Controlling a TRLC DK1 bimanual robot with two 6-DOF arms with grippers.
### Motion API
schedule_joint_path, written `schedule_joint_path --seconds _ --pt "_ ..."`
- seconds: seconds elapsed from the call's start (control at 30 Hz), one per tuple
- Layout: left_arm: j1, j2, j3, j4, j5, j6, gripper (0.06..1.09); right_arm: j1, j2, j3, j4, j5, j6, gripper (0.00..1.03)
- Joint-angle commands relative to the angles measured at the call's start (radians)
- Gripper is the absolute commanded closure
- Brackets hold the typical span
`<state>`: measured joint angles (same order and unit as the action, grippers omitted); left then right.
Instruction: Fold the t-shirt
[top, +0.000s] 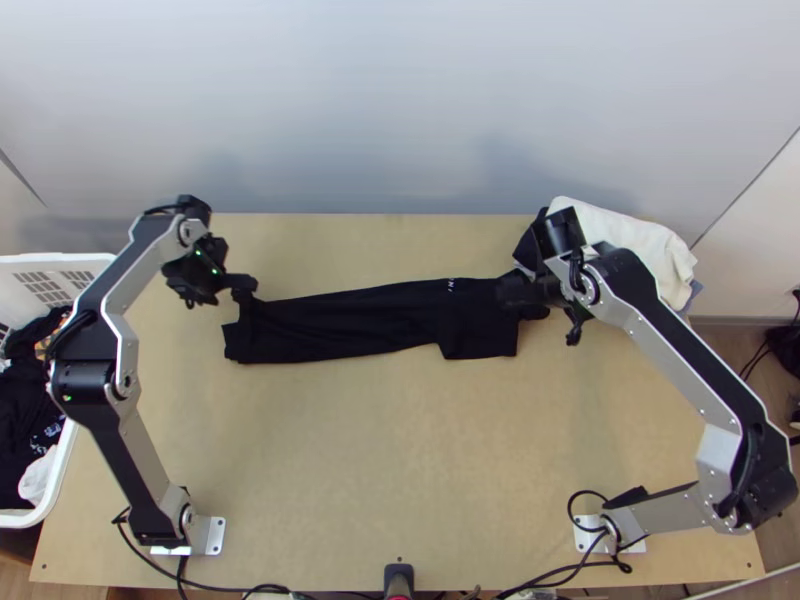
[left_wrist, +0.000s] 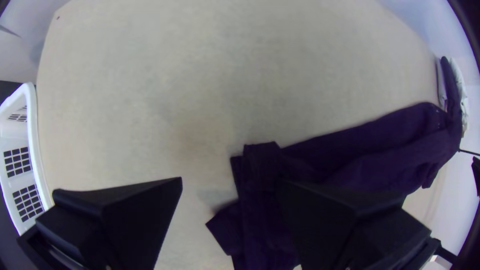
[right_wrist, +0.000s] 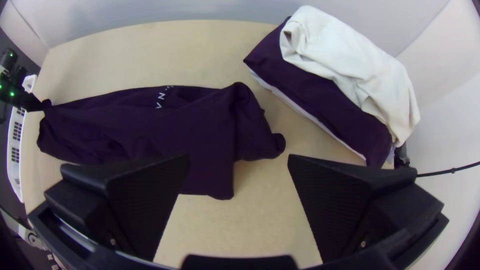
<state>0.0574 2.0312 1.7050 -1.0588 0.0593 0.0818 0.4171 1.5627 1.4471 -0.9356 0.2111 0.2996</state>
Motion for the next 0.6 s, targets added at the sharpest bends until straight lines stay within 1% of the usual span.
schedule_joint_path --seconds 0.0,0.07,0.13,0.17,0.2,0.3,0.4,0.57 --pt "0.076 -0.054 0.010 -0.001 0.070 -0.013 0.11 -0.006 -0.070 -0.065 -0.005 -0.003 -0.013 0.12" --pt "0.119 -0.085 -0.013 -0.013 0.212 -0.030 0.11 -0.005 -0.081 -0.082 -0.005 -0.003 -0.013 0.12" --pt "0.160 -0.100 -0.041 -0.032 0.370 -0.079 0.11 0.002 -0.092 -0.097 -0.003 -0.004 -0.008 0.12" --pt "0.174 -0.103 -0.062 -0.041 0.416 -0.085 0.11 0.003 -0.092 -0.102 -0.003 -0.004 -0.005 0.12" --pt "0.179 -0.106 -0.087 -0.044 0.430 -0.099 0.11 0.006 -0.093 -0.105 -0.003 -0.004 -0.005 0.12" --pt "0.182 -0.129 -0.174 -0.070 0.473 -0.077 0.11 0.008 -0.095 -0.113 0.000 -0.004 -0.005 0.12" --pt "0.183 -0.158 -0.251 -0.066 0.554 -0.073 0.11 0.008 -0.099 -0.117 0.001 -0.004 -0.004 0.12" --pt "0.176 -0.163 -0.329 0.017 0.544 -0.071 0.11 0.009 -0.107 -0.117 0.004 -0.004 -0.005 0.12"
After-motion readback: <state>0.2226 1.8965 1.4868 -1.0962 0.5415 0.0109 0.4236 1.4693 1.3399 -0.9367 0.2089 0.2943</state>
